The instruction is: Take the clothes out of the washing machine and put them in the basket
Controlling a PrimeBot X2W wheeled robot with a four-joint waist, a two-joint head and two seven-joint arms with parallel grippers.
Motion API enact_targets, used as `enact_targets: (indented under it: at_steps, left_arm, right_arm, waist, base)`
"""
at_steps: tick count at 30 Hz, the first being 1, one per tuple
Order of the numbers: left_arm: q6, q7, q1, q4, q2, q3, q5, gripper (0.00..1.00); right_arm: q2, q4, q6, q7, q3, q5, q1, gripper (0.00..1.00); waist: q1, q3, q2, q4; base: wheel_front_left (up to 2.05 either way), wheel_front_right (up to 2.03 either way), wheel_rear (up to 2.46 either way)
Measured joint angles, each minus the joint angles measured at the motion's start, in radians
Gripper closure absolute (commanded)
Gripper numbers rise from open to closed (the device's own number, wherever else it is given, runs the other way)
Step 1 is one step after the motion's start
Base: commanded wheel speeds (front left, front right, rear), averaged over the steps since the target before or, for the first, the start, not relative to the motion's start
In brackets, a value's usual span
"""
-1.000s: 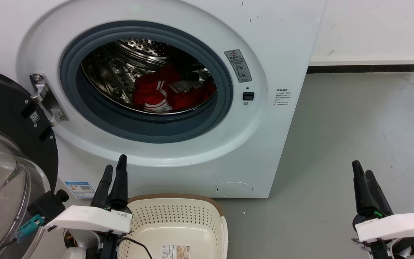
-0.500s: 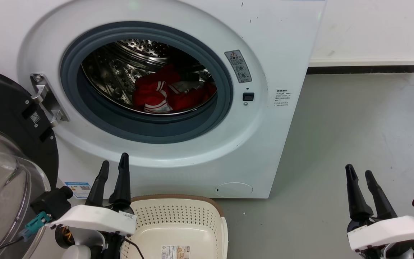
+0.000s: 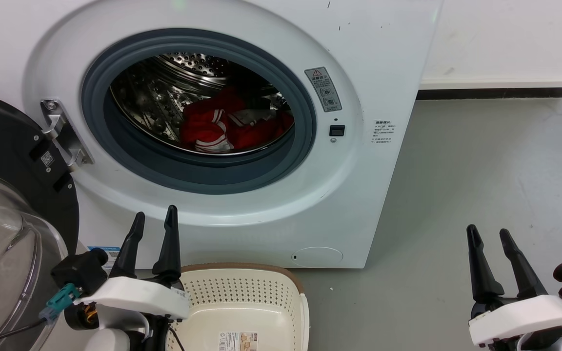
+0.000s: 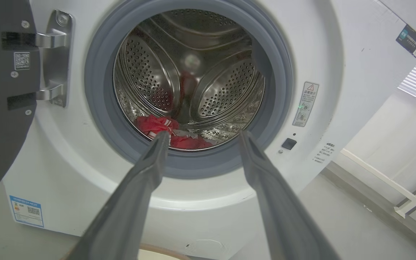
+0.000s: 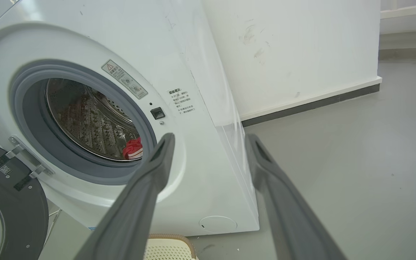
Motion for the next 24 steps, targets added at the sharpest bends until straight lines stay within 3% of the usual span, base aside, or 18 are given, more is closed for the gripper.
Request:
enact_targets:
  at_steps: [24]
  left_arm:
    - [0.012,-0.053,-0.002,0.031,-0.001,0.000,0.227,0.00]
  right_arm:
    - [0.000,-0.038,0.000,-0.014,-0.004,-0.247,0.027,0.00]
  waist:
    - [0.0000,-0.010,0.0000,0.007]
  base:
    - [0.00,0.00,0.00]
